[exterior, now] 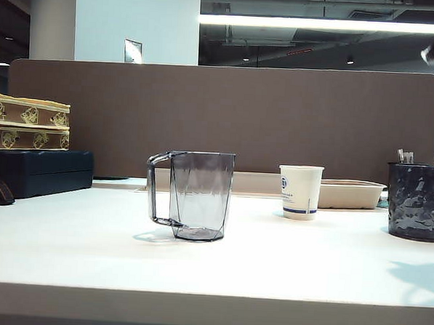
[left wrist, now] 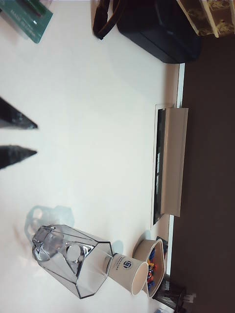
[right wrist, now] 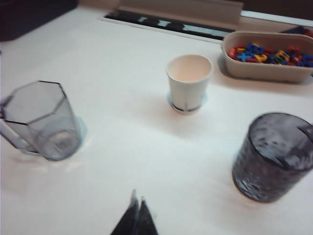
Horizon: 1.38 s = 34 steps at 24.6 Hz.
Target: Pick up the letter "c" and put it in the paper cup.
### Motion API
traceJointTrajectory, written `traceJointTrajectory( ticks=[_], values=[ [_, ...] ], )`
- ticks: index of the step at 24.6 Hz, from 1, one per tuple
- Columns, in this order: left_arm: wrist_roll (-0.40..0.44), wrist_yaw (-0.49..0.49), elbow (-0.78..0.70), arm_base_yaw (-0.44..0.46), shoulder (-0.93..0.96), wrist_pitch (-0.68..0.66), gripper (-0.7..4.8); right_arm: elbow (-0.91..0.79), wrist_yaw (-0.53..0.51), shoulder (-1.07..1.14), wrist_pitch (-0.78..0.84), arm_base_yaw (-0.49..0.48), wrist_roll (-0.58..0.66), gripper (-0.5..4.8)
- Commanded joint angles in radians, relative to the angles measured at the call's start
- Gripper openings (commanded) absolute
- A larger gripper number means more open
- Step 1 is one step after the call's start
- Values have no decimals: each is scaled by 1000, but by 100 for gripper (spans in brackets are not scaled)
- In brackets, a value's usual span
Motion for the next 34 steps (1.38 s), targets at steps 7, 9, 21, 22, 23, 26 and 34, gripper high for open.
traceJointTrajectory(
  ticks=[7,9,21,22,23,26,34],
  values=[
    [1,-3,-73,0,0,42,44,-183,80,21,164,0,67,-1],
    [1,-3,-83,0,0,43,44,-208,97,21,184,0,84,-1],
    [2,-74,-180,0,0,153,44,-349,140,21,387,0,84,-1],
    [1,-74,-187,0,0,161,44,-355,141,21,411,0,84,-1],
    [2,-74,-193,0,0,166,44,-357,146,22,423,0,84,-1],
    [1,-74,-217,0,0,173,44,-359,230,23,441,0,83,-1],
    [70,-73,-241,0,0,182,44,-461,257,23,569,0,83,-2]
  ],
)
